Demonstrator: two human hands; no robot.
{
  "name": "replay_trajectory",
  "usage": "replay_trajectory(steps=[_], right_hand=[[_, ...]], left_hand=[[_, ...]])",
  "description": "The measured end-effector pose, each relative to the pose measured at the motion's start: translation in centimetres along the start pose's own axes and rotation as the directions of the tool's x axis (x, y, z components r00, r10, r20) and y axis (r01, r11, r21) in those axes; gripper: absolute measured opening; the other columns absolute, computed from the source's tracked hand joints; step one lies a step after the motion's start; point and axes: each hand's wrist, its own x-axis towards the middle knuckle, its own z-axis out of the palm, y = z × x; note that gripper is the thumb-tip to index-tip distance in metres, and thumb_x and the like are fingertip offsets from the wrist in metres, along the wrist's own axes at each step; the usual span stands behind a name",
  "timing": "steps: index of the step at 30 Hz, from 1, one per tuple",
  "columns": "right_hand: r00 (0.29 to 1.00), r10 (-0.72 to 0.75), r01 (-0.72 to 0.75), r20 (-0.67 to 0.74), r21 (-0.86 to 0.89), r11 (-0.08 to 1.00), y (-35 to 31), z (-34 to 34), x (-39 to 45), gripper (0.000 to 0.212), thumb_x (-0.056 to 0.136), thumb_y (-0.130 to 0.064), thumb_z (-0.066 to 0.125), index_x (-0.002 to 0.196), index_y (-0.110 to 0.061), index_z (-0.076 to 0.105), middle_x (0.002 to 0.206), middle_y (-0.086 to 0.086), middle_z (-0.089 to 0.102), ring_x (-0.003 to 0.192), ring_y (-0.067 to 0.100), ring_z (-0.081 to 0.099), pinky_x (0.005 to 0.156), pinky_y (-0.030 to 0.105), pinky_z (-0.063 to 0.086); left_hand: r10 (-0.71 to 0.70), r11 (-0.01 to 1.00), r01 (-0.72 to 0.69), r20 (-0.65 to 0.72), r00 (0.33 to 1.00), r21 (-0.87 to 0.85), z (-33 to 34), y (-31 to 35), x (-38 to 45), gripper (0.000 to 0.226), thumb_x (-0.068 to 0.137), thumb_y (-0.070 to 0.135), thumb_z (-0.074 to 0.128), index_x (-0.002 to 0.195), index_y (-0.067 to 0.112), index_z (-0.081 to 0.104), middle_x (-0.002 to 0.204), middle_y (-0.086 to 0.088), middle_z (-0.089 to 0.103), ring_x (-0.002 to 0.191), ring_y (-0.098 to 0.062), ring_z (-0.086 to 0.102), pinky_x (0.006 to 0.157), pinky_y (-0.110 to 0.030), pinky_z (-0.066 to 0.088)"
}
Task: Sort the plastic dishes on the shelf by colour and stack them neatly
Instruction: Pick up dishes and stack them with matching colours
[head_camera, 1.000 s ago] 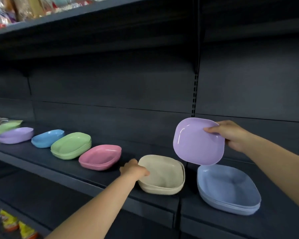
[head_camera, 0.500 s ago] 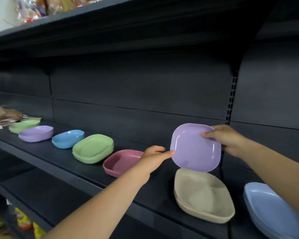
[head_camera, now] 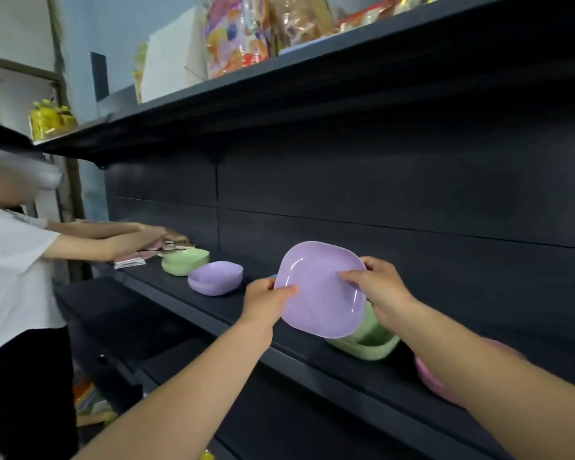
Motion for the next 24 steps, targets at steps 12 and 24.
replay_trajectory(steps=[12,24], right_hand=[[0.982,0.186,-0.179,-0.020,0.192,0.965,2.6,22.4,8.8,0.008,0.081,0.003,0.063,0.080,-0.005,0.062,0.087,0.013,0.063,0.081,0.028,0.057,0.076,0.038,0.048],[0.981,-0.023,-0.011,-0.194,-0.174,0.985,9.7,32.4,21.7,0.024,0.078,0.001,0.054,0.074,-0.020,0.063,0.100,0.011,0.065,0.087,0.027,0.063,0.077,0.037,0.052]], left_hand=[[-0.028,0.999,0.025,-0.091,0.995,-0.036,-16.6,-2.7,15.5,0.007,0.082,0.004,0.065,0.085,0.011,0.063,0.088,-0.005,0.064,0.083,-0.021,0.058,0.062,-0.021,0.043],[0.118,0.843,-0.155,0.105,0.988,0.515,-20.0,-7.0,34.7,0.011,0.082,0.012,0.060,0.087,0.017,0.052,0.083,0.004,0.057,0.083,-0.020,0.054,0.066,-0.028,0.039]])
